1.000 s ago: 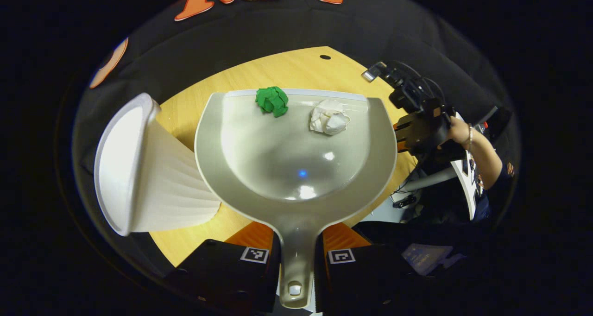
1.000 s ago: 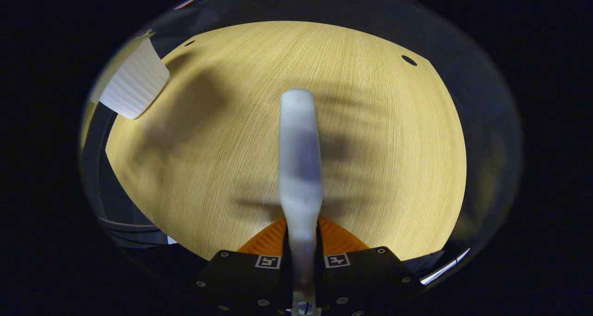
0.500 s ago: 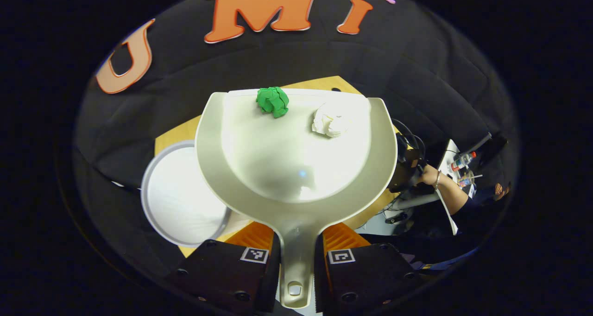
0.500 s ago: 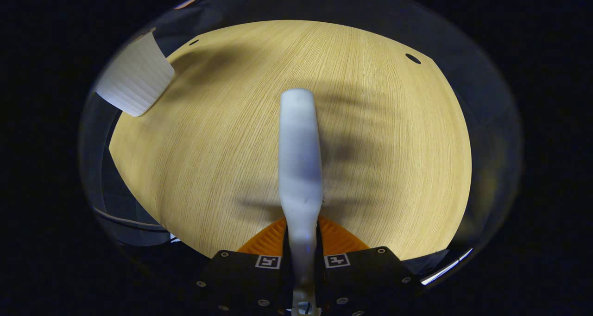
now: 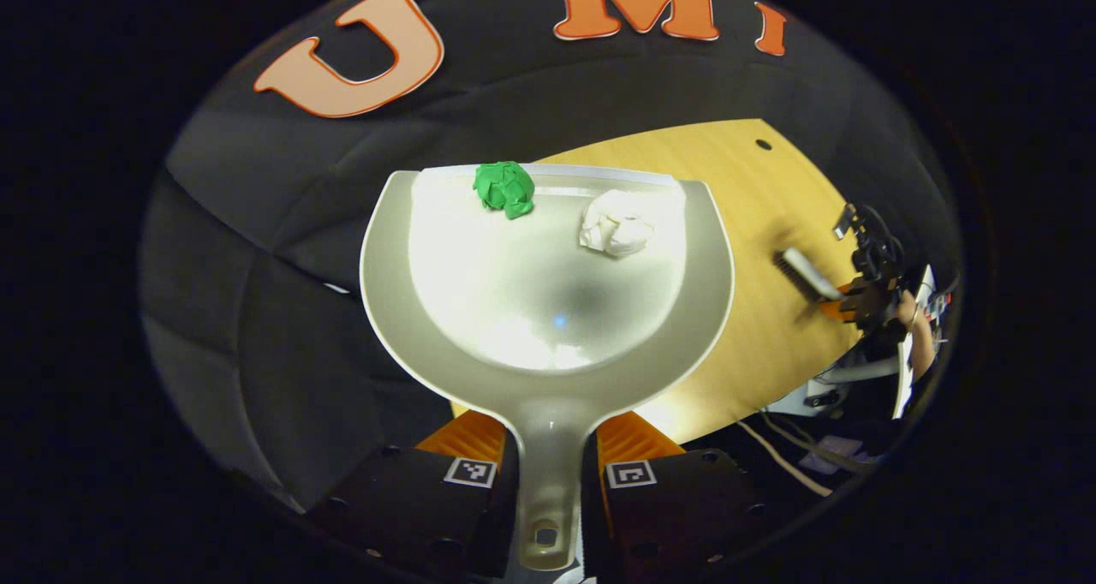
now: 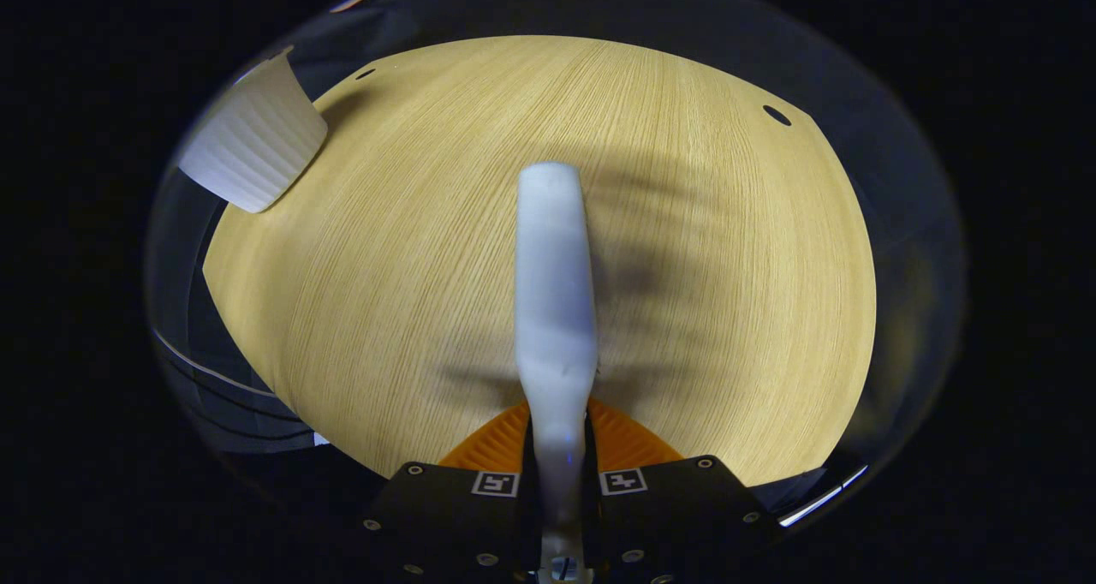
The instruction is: Pick up the small broom and dustpan from the desktop, sweep the trash into the dustpan with the broom, and then empty the trash into the garbage bin.
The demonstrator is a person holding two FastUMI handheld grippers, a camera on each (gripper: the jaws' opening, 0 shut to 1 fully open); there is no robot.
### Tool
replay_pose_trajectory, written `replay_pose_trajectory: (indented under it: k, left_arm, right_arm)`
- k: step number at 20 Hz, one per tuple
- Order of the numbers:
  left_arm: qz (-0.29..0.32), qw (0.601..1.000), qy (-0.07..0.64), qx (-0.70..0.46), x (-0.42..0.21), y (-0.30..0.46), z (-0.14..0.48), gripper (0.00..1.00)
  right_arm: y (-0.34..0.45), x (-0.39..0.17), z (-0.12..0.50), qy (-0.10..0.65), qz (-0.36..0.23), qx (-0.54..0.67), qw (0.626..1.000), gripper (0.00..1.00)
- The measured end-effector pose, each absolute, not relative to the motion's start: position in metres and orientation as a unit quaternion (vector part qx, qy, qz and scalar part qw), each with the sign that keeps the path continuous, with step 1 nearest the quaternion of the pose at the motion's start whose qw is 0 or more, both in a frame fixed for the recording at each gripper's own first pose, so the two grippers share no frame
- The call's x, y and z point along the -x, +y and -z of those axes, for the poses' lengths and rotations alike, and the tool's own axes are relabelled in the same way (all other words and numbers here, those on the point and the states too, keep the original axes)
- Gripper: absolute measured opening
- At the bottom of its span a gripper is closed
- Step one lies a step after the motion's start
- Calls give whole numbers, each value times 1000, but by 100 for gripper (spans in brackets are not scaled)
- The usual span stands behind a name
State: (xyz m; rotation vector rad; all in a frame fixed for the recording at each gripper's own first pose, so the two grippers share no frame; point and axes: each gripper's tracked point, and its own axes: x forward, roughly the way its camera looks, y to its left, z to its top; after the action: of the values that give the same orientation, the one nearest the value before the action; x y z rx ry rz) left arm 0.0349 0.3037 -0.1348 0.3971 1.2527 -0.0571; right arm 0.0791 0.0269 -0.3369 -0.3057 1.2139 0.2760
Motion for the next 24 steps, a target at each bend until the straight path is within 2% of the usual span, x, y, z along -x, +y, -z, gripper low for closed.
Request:
replay_pose_trajectory:
  k: [5,11,14,19,21,24]
  left_arm:
    - [7,768,585,-260,-36,332,136,32]
    - [6,708,589,-389,-45,356,123,32]
    - [11,656,577,-487,-59,363,119,32]
    - [31,610,582,-536,-62,363,124,32]
    - [30,608,594,-526,-59,365,128,32]
    - [34,638,609,-470,-55,363,131,32]
  right_arm:
    - [33,-82,337,566,-128,143,802,19]
    - [38,-80,336,566,-122,143,803,19]
    - [37,-82,336,567,-119,143,803,19]
    - [34,-83,335,567,-116,137,804,19]
    - [33,-83,337,568,-117,138,803,19]
    - [32,-86,336,570,-118,134,802,19]
